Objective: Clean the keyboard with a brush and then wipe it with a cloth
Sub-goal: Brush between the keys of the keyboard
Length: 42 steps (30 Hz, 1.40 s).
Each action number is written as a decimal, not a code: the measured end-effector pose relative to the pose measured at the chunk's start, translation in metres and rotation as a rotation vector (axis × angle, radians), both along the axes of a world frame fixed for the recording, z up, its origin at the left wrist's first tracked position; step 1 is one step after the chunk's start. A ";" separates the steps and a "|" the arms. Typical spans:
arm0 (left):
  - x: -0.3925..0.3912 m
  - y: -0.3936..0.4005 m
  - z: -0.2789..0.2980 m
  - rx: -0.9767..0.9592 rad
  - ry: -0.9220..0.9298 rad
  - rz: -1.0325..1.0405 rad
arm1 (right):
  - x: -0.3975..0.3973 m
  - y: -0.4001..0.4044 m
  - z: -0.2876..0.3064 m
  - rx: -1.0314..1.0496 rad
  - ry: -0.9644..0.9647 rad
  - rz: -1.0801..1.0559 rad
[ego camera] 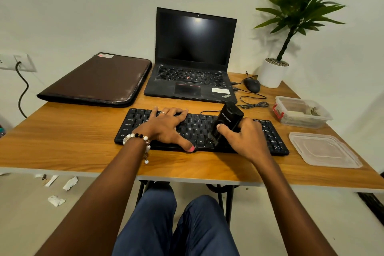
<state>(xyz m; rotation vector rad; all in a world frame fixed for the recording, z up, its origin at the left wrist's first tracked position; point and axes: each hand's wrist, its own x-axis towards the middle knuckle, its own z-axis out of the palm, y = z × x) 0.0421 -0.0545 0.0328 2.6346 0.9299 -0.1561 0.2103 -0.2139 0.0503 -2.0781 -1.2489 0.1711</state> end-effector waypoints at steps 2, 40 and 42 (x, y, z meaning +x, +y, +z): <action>-0.001 0.001 -0.001 -0.002 0.003 -0.002 | 0.006 -0.003 0.008 -0.083 0.016 0.028; 0.000 0.000 0.000 -0.016 -0.006 -0.005 | 0.022 0.024 0.023 0.145 0.112 -0.064; 0.000 0.000 0.000 -0.011 -0.006 0.001 | 0.014 0.037 0.020 0.136 0.161 -0.020</action>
